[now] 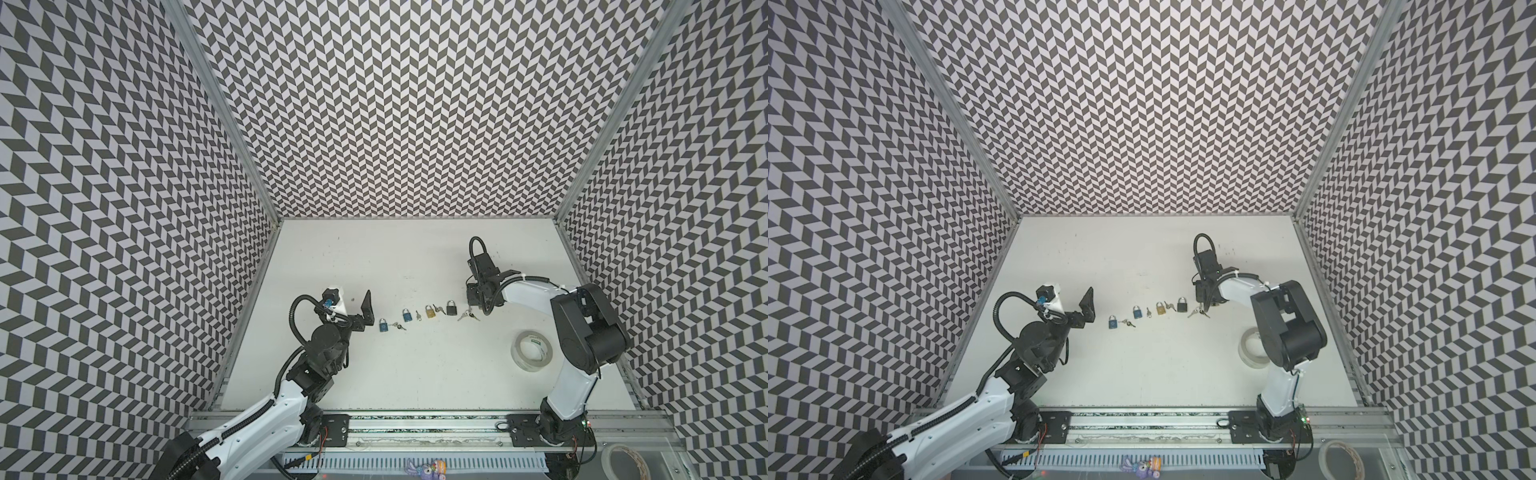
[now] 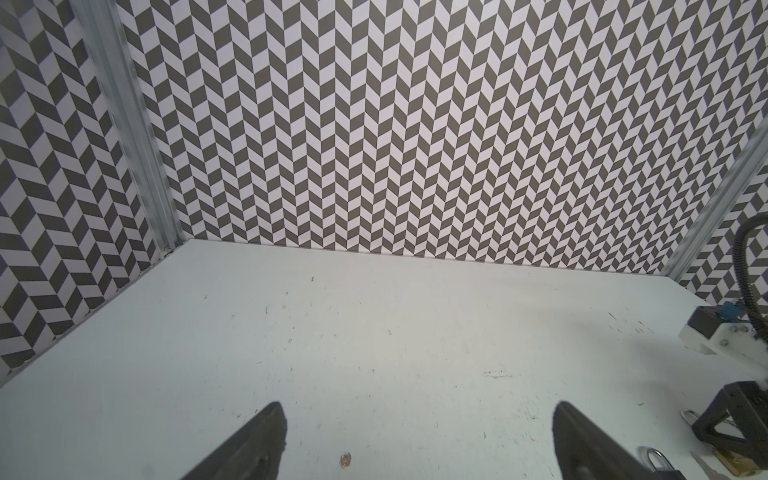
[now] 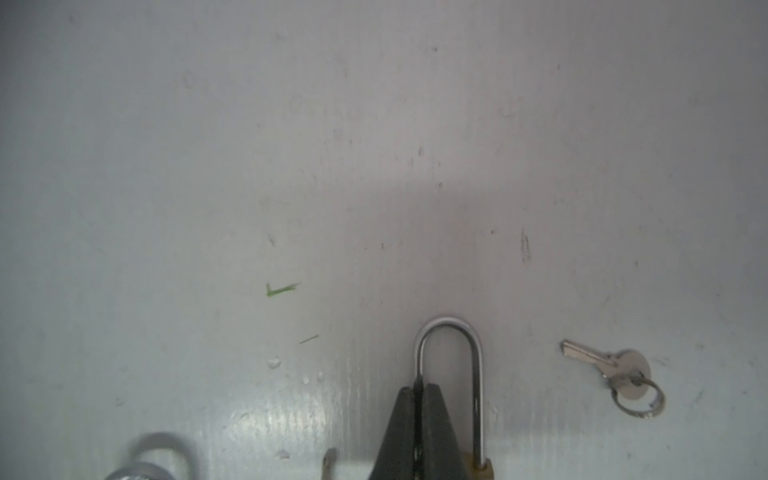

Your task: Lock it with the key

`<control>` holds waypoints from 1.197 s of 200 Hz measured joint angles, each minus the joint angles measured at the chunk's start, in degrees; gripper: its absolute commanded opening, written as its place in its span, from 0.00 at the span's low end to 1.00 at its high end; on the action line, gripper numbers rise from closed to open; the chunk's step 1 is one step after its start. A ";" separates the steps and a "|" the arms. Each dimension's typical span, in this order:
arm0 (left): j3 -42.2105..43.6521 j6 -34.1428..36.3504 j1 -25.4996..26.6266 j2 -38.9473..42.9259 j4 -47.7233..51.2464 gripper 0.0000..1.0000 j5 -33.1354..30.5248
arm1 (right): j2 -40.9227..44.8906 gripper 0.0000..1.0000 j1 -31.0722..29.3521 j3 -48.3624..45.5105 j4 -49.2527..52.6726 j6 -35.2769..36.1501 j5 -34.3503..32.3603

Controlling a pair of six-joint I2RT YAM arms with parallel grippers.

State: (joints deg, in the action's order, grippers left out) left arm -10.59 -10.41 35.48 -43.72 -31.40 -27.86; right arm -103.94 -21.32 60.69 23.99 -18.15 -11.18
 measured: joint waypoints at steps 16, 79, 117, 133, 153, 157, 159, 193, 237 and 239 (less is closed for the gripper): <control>0.22 -0.44 -0.50 0.66 0.07 1.00 0.00 | 0.24 0.39 0.13 -0.07 -0.02 -0.04 0.28; 1.68 1.84 -7.15 4.11 -2.38 1.00 2.40 | 17.55 0.67 0.26 -6.69 -8.28 0.15 2.03; 3.63 6.64 -13.44 1.40 -6.43 1.00 3.10 | 31.56 0.88 3.91 -19.69 -25.18 -0.31 -3.76; 3.80 8.00 -15.76 -0.68 -7.45 1.00 2.95 | 33.22 0.88 6.95 -25.35 -30.77 -0.72 -6.03; 4.50 8.70 -18.51 -2.56 -8.92 1.00 2.78 | 33.38 0.87 10.36 -30.34 -35.01 -1.22 -8.70; 4.66 8.92 -18.91 -2.84 -9.20 1.00 2.75 | 33.38 0.86 10.88 -30.93 -35.45 -1.31 -9.11; 4.76 8.94 -19.12 -3.02 -9.31 1.00 2.73 | 33.38 0.86 11.15 -31.17 -35.65 -1.36 -9.35; 5.79 9.44 -21.03 -4.15 -10.58 1.00 2.73 | 32.15 0.70 13.07 -26.82 -31.34 -1.88 -7.82; 5.25 8.61 -17.86 -2.82 -10.51 1.00 2.38 | 29.59 0.66 13.11 -21.68 -23.58 -5.70 3.96; 5.09 8.59 -17.38 -2.84 -10.51 1.00 2.34 | 29.59 0.66 13.11 -21.90 -23.28 -5.88 4.55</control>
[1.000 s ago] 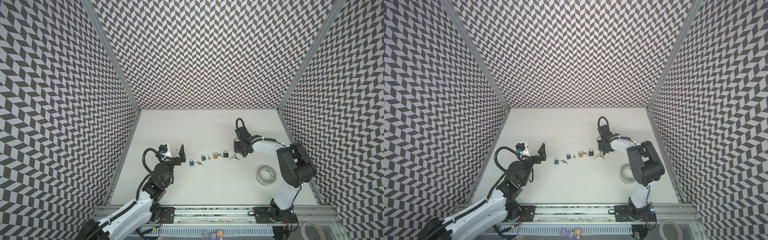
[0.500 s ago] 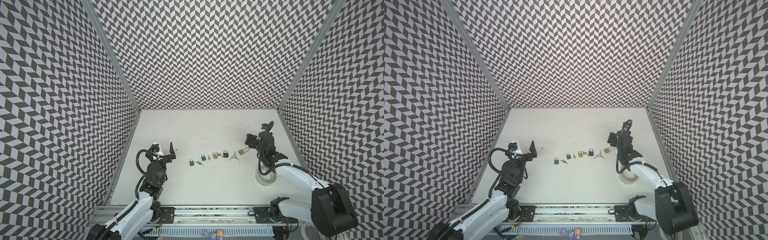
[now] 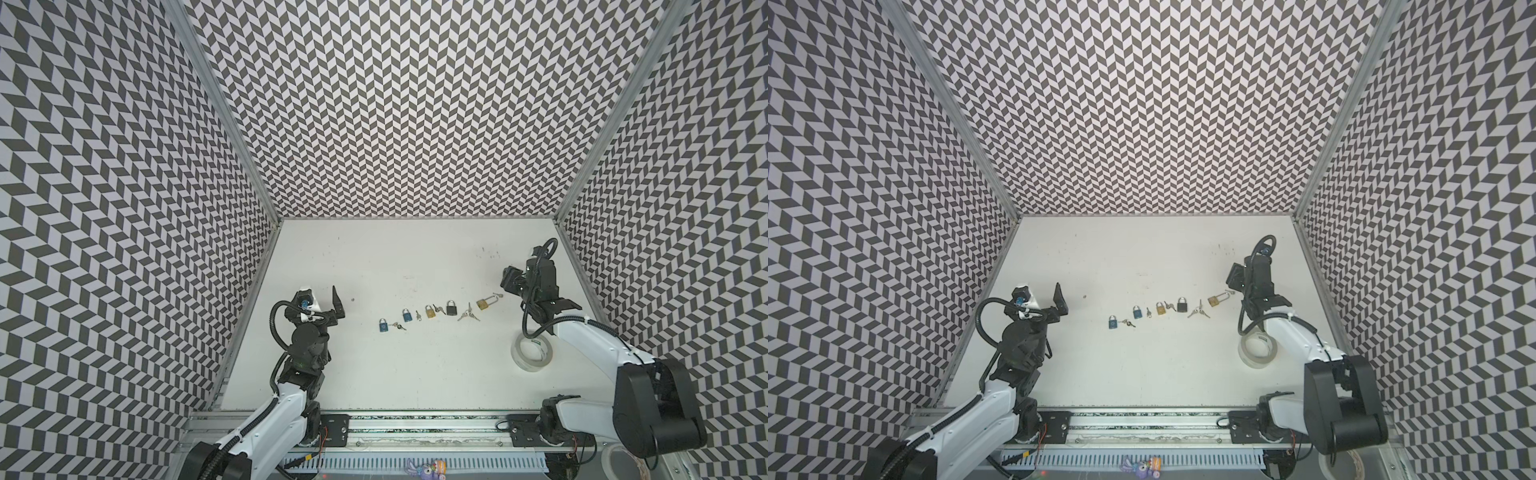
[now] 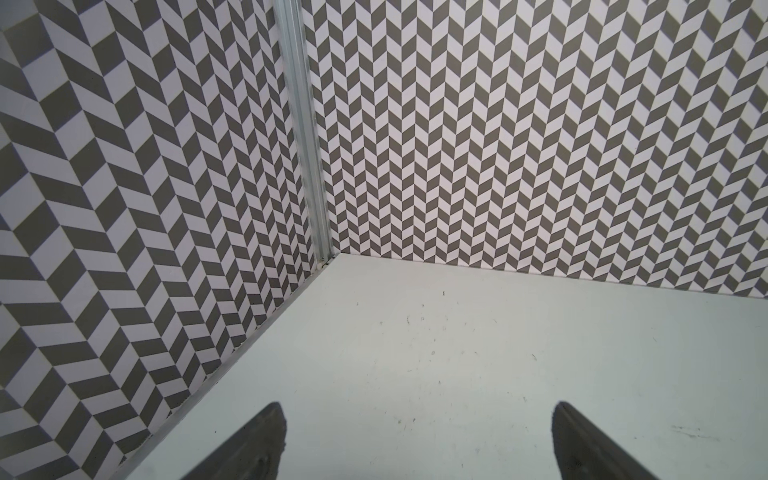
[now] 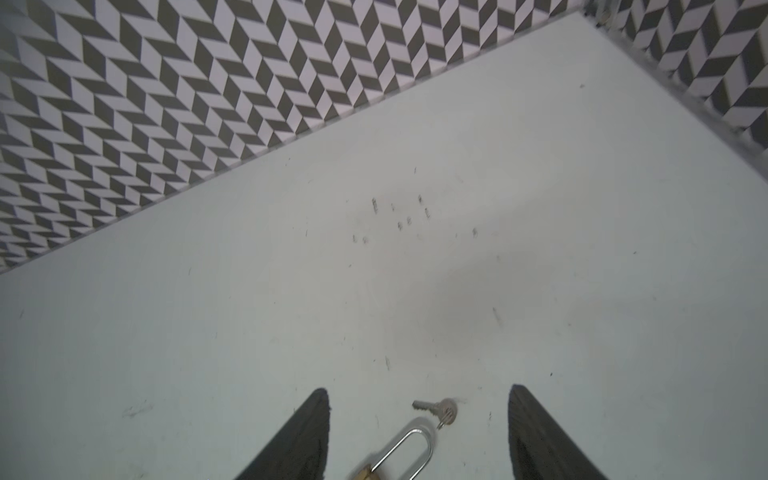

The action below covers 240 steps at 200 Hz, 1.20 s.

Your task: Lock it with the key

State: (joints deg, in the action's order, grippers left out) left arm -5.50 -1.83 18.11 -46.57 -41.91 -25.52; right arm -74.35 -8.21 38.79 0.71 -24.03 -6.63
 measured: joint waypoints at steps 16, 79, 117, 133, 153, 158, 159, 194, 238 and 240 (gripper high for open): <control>-1.57 0.31 3.80 -0.68 -0.09 1.00 -0.46 | -0.87 0.69 -0.02 -1.44 1.95 -1.44 4.22; -3.10 0.46 8.92 -4.31 -1.22 1.00 0.48 | -7.41 0.72 -0.02 -3.54 3.41 -4.59 15.54; -3.10 0.48 9.27 -4.74 -1.40 1.00 1.68 | -11.04 0.73 -0.02 -2.91 2.32 -5.14 18.62; -3.10 0.50 9.29 -4.70 -1.40 1.00 1.84 | -12.20 0.73 -0.02 -2.29 1.25 -5.42 19.45; -3.10 0.50 9.29 -4.50 -1.38 1.00 1.81 | -13.44 0.73 -0.02 -1.62 -0.09 -5.60 20.20; -3.10 0.50 9.29 -4.42 -1.38 1.00 1.81 | -13.84 0.73 -0.02 -1.38 -0.42 -5.60 20.39; -3.10 0.50 9.29 -4.42 -1.38 1.00 1.81 | -13.88 0.73 -0.02 -1.33 -0.48 -5.60 20.39; -3.10 0.50 9.29 -4.28 -1.36 1.00 1.81 | -16.90 0.73 -0.02 0.61 -3.06 -5.57 21.75; -3.10 0.48 9.29 -4.31 -1.33 1.00 1.60 | -18.93 0.73 -0.02 2.19 -4.24 -5.16 22.27; -3.10 0.50 9.29 -4.28 -1.33 1.00 1.60 | -18.99 0.73 -0.02 2.25 -4.26 -5.09 22.29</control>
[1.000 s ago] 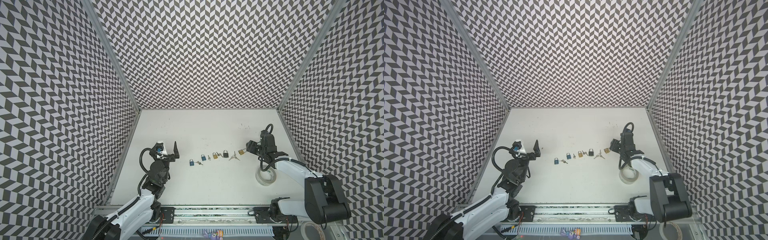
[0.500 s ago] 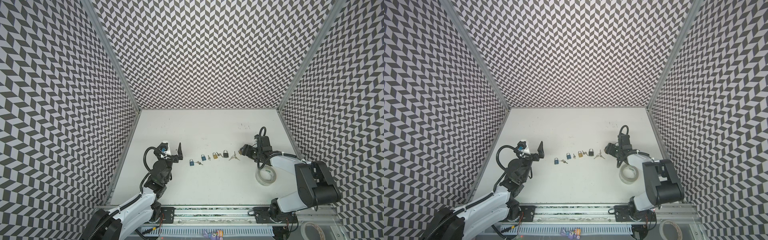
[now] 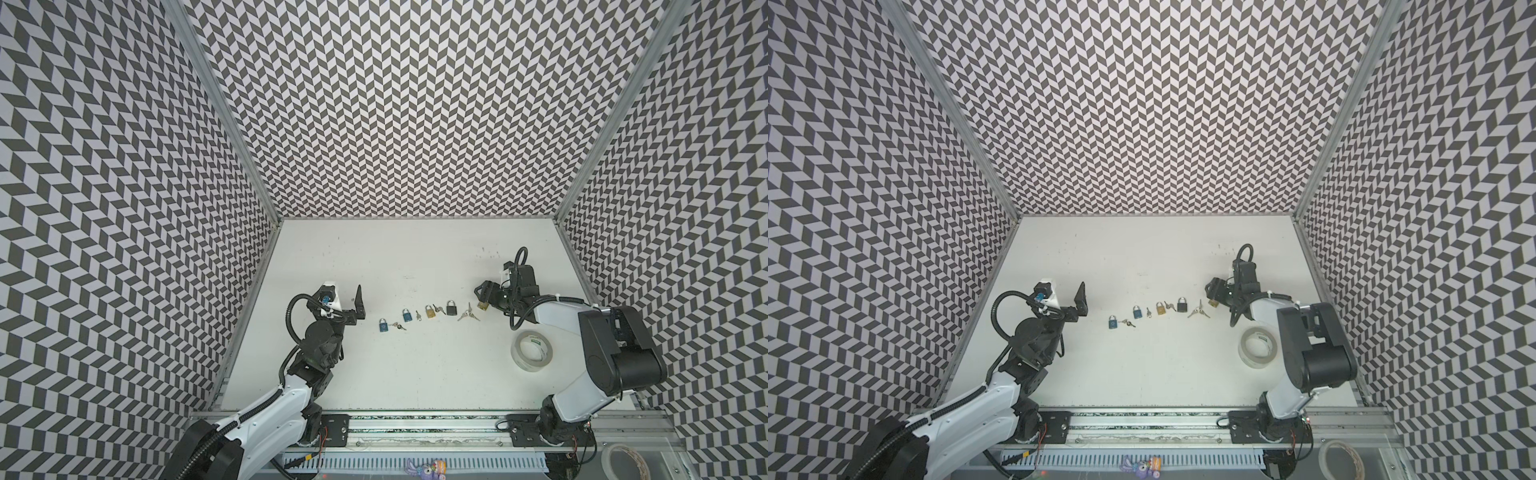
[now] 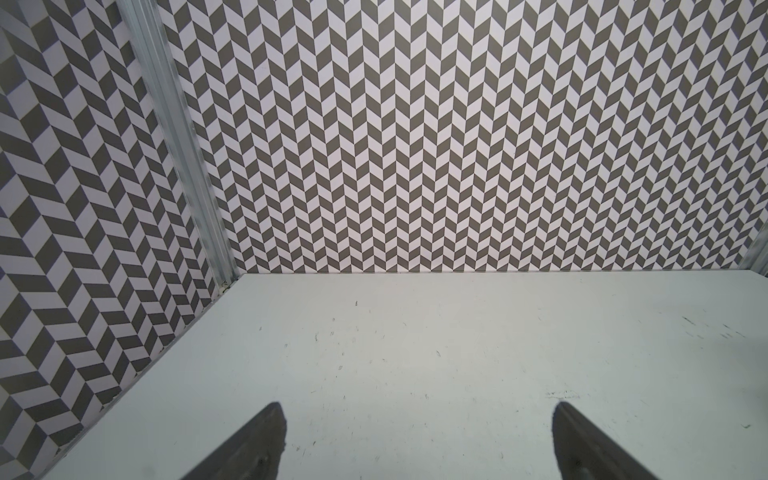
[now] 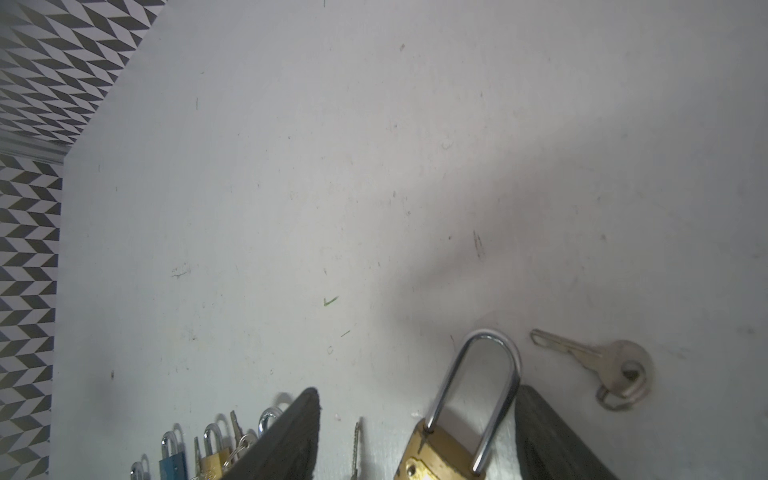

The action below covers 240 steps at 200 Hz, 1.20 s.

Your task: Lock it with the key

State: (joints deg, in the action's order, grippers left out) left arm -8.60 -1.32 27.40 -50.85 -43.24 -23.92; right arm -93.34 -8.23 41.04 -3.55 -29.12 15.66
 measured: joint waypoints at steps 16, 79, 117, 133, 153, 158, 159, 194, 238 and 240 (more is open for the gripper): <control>0.00 -0.02 0.00 0.00 0.00 1.00 -0.39 | -0.11 0.72 0.00 0.11 -0.09 0.20 0.07; 0.00 -0.13 -0.61 1.49 0.00 1.00 -1.95 | -1.60 0.72 0.00 2.21 -0.13 1.01 5.55; 0.02 -0.48 -1.75 2.29 0.35 1.00 -2.16 | -3.21 0.73 0.00 2.54 -1.55 1.05 7.74; 0.07 -0.52 -2.34 3.28 1.03 1.00 -2.47 | -1.95 0.73 0.00 2.36 -0.72 1.33 5.33; 0.61 -0.28 -3.08 5.29 1.44 1.00 -3.63 | 4.11 0.78 0.00 1.05 0.31 1.75 -1.62; 0.85 -0.20 -3.37 5.92 1.46 1.00 -3.98 | 6.56 0.79 0.00 0.46 0.31 1.86 -3.89; 0.92 -0.17 -3.45 6.08 1.49 1.00 -4.09 | 6.86 0.79 0.00 0.39 0.28 1.86 -4.09; 3.52 1.53 -7.41 7.67 0.87 1.00 -5.90 | 20.70 0.90 0.00 -5.62 -5.73 4.28 -21.42; 5.29 3.58 -13.64 0.44 -0.72 1.00 -4.37 | 22.34 0.97 0.17 -16.79 -15.37 14.53 -34.93; 5.31 3.65 -13.81 0.15 -0.83 1.00 -4.22 | 22.32 0.97 0.20 -17.14 -15.78 14.91 -35.01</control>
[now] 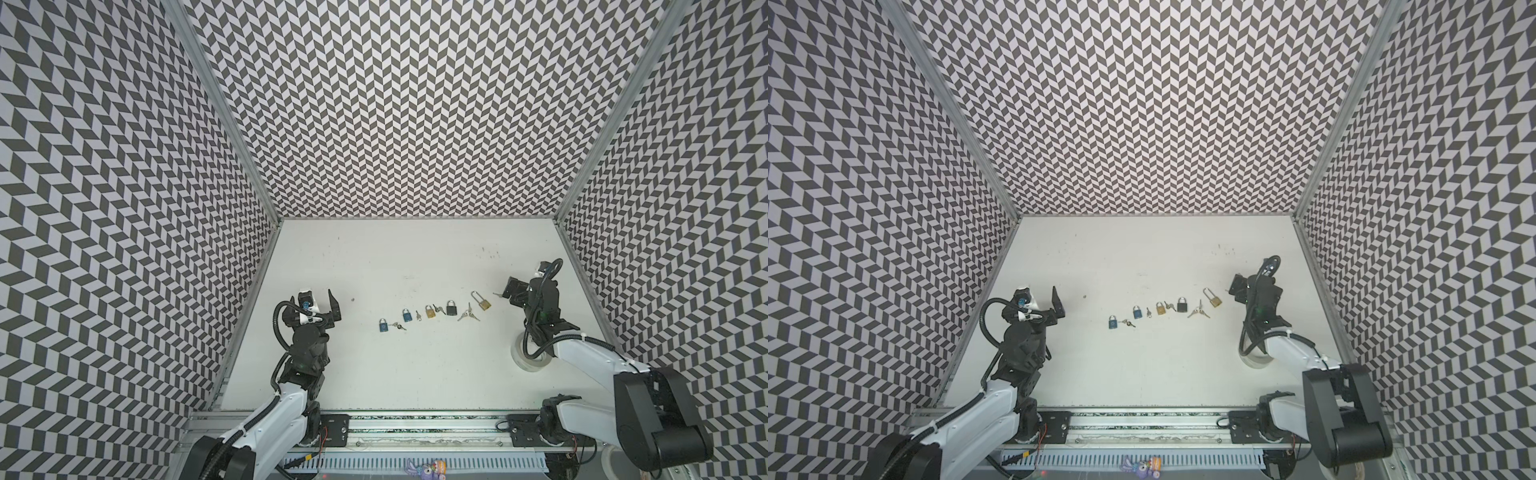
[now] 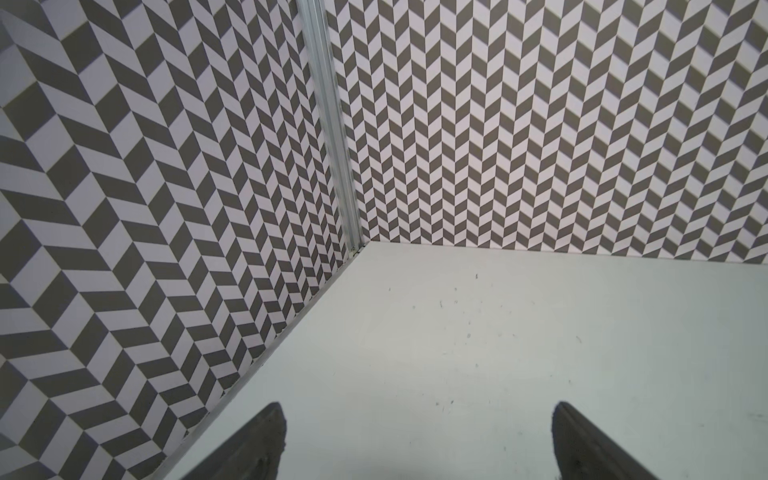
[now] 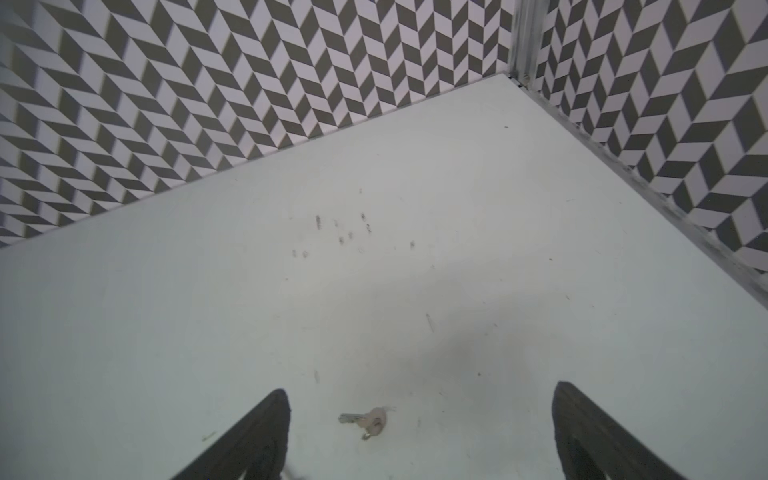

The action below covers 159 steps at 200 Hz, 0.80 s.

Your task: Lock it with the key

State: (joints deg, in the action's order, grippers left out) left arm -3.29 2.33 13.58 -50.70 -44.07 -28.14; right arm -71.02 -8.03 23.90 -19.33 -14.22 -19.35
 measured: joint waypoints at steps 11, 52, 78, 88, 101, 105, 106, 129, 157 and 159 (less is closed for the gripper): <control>0.00 0.26 -1.22 -2.40 -0.59 1.00 1.38 | -0.35 0.97 0.00 -2.03 -3.72 2.36 0.11; -0.13 0.63 -5.75 -9.92 -7.45 1.00 11.69 | -2.40 0.97 0.13 -8.87 -20.94 9.62 3.80; -1.88 0.83 -6.88 -16.50 -11.50 1.00 18.01 | -3.58 0.97 0.72 -10.21 -30.23 12.15 7.76; -3.13 0.85 -6.95 -19.26 -13.09 1.00 19.50 | -4.33 0.97 0.94 -10.27 -33.20 12.90 9.05; -5.01 0.87 -7.48 -22.71 -15.13 1.00 21.16 | -5.33 0.96 1.38 -10.25 -36.20 13.90 10.23; -5.53 0.85 -7.72 -23.58 -15.52 1.00 21.55 | -5.68 0.97 1.51 -10.25 -36.96 14.12 10.58; -5.77 0.85 -7.78 -23.91 -15.72 1.00 21.75 | -5.77 0.97 1.55 -10.27 -37.22 14.23 10.69; -8.50 0.50 -9.92 -29.29 -19.58 1.00 23.71 | -9.94 0.96 3.43 -12.72 -46.12 14.32 12.00; -9.66 -0.70 -12.52 -37.46 -25.22 1.00 25.83 | -17.81 0.99 6.25 -15.41 -53.88 13.33 13.60; -9.79 -0.74 -12.63 -37.94 -25.14 1.00 25.88 | -17.97 0.99 6.40 -15.30 -53.55 13.14 13.68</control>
State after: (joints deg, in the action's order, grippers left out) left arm -13.08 1.58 0.95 -88.64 -69.21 -2.26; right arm -88.99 -1.63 8.60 -72.88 -1.08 -5.67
